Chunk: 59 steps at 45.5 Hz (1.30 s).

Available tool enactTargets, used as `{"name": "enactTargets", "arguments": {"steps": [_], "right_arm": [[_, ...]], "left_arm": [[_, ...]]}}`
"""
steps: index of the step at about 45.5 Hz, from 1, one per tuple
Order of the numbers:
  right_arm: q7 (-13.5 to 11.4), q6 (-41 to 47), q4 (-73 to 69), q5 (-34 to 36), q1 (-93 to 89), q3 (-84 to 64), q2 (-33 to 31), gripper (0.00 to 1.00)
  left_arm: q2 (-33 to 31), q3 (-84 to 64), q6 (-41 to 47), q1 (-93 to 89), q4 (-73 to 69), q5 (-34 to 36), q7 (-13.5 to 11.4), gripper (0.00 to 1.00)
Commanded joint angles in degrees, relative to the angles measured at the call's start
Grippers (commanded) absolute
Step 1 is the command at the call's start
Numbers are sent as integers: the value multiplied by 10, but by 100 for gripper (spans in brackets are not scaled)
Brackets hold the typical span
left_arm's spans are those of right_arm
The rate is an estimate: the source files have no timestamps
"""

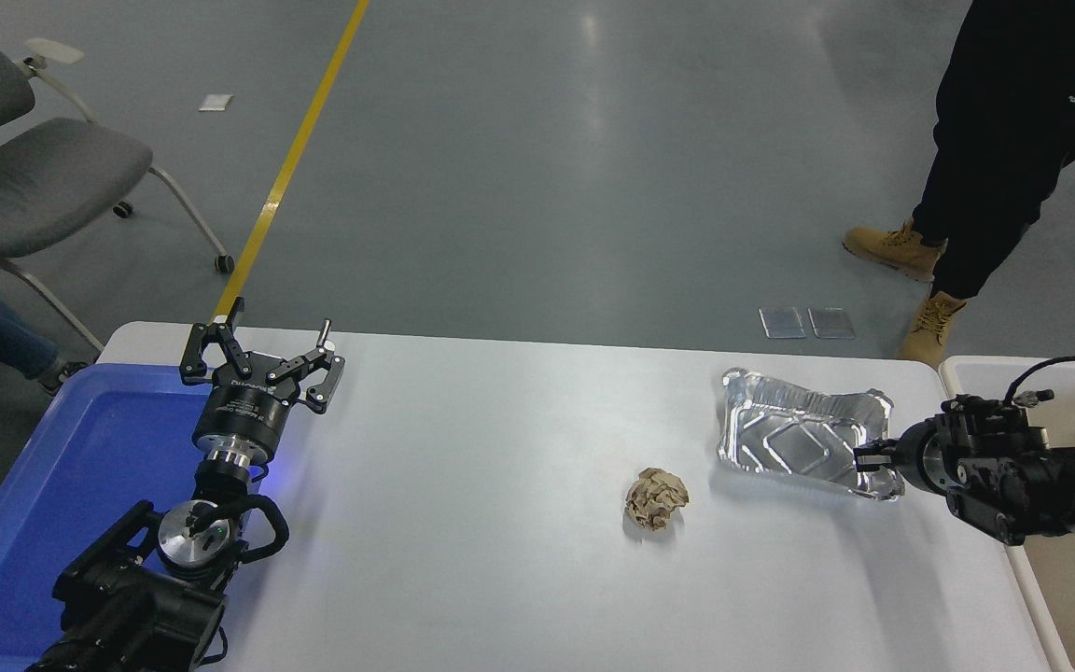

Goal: Pick up foil plate and place in dustbin

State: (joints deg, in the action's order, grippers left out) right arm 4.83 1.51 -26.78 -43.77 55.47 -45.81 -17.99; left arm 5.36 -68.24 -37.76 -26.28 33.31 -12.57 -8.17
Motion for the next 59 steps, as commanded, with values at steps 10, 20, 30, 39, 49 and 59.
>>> {"name": "enactTargets", "arguments": {"steps": [10, 20, 30, 39, 49, 59], "right_arm": [[9, 8, 1, -13, 10, 4, -19, 0], [43, 38, -16, 2, 56, 22, -54, 0], [54, 66, -140, 2, 153, 41, -129, 0], [47, 114, -253, -6, 279, 30, -221, 0], [45, 227, -298, -20, 445, 7, -294, 0], [31, 318, -304, -26, 582, -31, -329, 0]], "left_arm": [[0, 0, 1, 0, 0, 0, 0, 99], [0, -1, 1, 0, 0, 0, 0, 99], [0, 0, 1, 0, 0, 0, 0, 99], [0, 0, 1, 0, 0, 0, 0, 99], [0, 0, 1, 0, 0, 0, 0, 99], [0, 1, 1, 0, 0, 0, 1, 99]]}}
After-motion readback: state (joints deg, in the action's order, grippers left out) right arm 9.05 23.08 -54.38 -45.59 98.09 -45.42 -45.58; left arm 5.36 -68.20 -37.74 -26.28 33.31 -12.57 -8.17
